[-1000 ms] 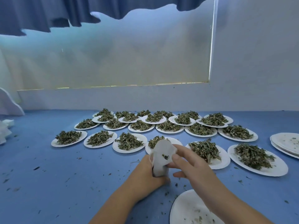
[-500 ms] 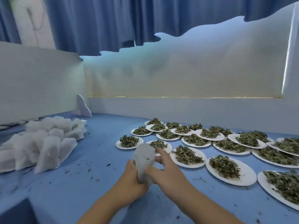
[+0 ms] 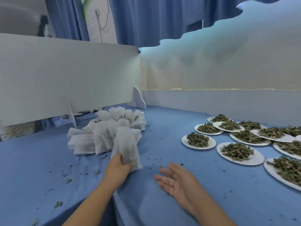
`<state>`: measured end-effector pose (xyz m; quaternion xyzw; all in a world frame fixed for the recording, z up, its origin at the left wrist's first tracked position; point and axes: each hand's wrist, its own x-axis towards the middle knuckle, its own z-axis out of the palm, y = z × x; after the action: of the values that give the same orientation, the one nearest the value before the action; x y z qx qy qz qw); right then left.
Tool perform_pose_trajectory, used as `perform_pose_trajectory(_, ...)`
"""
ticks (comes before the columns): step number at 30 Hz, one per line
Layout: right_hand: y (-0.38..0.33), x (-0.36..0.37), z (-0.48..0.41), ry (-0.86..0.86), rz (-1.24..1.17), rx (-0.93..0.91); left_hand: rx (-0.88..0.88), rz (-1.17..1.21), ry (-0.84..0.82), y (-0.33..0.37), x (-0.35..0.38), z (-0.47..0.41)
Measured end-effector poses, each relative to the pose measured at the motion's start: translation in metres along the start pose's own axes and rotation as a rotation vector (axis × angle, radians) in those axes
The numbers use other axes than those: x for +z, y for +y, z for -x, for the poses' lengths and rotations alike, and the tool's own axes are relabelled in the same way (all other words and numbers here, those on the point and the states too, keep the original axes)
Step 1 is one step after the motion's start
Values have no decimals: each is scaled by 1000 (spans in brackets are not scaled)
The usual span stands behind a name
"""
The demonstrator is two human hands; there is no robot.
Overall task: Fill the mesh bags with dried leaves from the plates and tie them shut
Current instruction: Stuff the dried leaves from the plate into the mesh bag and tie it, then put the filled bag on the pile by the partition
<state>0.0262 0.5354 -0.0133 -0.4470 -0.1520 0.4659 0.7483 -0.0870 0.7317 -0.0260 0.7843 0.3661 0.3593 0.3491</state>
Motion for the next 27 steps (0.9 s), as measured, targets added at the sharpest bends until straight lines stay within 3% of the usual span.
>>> perform_pose_trajectory(3,-2,-7,-1,6,-99,20,6,-70,33,-14,6,-21)
perform_pose_trajectory(15,3,-6,-9,-42,-22,-9,-58,-347,83,-39,18,-100)
perform_pose_trajectory(27,1,-6,-8,-5,-95,6,-110,-387,55,-32,-3,-85)
